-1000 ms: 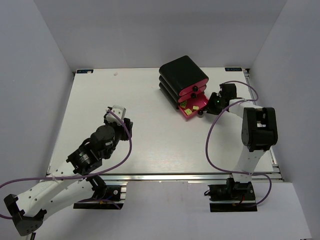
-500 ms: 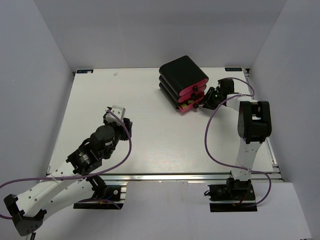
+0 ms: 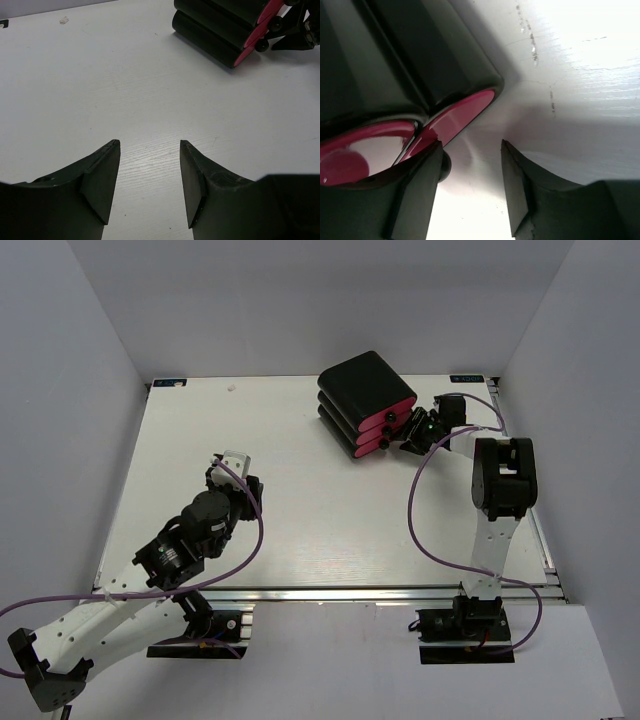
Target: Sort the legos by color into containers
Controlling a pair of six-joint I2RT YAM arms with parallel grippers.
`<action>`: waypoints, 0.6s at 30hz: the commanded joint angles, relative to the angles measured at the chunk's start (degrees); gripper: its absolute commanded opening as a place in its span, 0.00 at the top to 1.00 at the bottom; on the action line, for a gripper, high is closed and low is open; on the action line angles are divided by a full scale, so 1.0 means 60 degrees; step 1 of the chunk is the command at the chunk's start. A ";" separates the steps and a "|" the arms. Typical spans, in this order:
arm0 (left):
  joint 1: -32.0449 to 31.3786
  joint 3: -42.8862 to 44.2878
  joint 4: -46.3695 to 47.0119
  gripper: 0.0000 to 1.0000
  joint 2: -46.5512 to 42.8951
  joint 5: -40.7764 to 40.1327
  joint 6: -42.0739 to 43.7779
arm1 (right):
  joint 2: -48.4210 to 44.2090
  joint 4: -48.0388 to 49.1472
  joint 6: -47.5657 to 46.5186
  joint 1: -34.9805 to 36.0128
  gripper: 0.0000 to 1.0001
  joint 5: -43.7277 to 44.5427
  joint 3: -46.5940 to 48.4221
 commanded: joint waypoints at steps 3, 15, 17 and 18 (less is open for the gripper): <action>0.0032 -0.0108 -0.0042 0.39 -0.0044 -0.0163 0.0056 | 0.0160 0.0690 0.0311 0.0019 0.36 -0.0224 0.0270; 0.0032 -0.0123 -0.0013 0.47 -0.0132 -0.0076 0.0042 | -0.0980 -0.0476 -0.0785 -0.0083 0.41 0.0888 -0.0652; 0.0032 -0.0137 0.0031 0.55 -0.0162 0.0056 0.0086 | -0.1666 -0.0657 -0.1689 -0.0157 0.40 0.1313 -0.1104; 0.0032 -0.0152 0.0046 0.60 -0.0191 0.0085 0.0086 | -0.1961 -0.0716 -0.2014 -0.0171 0.39 0.1445 -0.1296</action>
